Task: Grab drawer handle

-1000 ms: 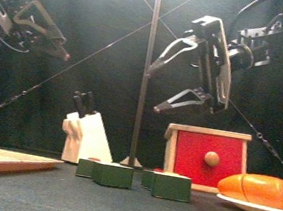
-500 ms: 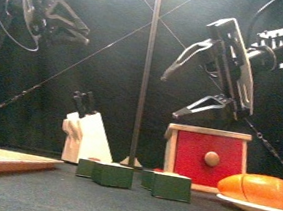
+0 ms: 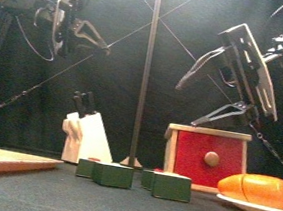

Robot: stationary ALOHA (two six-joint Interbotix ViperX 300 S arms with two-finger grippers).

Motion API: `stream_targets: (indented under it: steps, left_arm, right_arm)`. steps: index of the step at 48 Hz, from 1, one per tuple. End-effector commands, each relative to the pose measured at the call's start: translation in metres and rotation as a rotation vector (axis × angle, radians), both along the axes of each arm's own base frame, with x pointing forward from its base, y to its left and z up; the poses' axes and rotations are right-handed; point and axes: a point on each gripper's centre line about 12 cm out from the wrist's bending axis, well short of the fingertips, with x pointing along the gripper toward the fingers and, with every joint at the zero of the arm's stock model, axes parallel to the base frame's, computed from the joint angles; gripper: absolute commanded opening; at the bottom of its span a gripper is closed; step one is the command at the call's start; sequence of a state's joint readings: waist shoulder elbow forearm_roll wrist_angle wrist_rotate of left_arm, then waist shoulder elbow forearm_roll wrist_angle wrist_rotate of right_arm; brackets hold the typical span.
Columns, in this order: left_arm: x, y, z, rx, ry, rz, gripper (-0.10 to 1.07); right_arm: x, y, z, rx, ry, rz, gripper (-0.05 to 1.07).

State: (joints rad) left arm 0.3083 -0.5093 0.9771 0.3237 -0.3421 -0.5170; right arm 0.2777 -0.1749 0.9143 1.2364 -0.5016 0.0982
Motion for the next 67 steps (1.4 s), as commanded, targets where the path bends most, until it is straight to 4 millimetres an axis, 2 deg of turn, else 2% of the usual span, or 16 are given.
stream_targets:
  steps: [1,5,16,26,40,50,67]
  left_arm:
    - [0.013,0.005,0.014,0.013,-0.054,-0.004,0.50]
    - [0.019,0.007,0.013,0.011,-0.058,-0.007,0.50]
    - [0.035,0.017,0.004,-0.009,-0.030,0.010,0.50]
    - [0.053,0.022,-0.004,-0.021,-0.002,0.009,0.50]
    - [0.076,0.027,-0.012,-0.020,0.022,-0.003,0.50]
    - [0.084,0.029,-0.017,-0.016,0.038,-0.009,0.50]
    - [0.095,0.028,-0.023,-0.020,0.054,-0.020,0.50]
  right_arm:
    - [-0.002,0.000,0.014,0.024,-0.046,-0.028,0.96]
    - [-0.003,-0.003,0.018,0.042,-0.058,-0.054,0.96]
    - [-0.004,-0.012,0.052,0.011,-0.151,-0.073,0.96]
    - [0.003,-0.012,0.078,-0.061,-0.165,-0.006,0.96]
    - [-0.008,-0.023,0.084,-0.073,-0.095,0.000,0.96]
    - [-0.014,-0.028,0.094,-0.089,-0.063,-0.034,0.96]
    - [-0.026,-0.039,0.099,-0.113,0.073,-0.144,0.96]
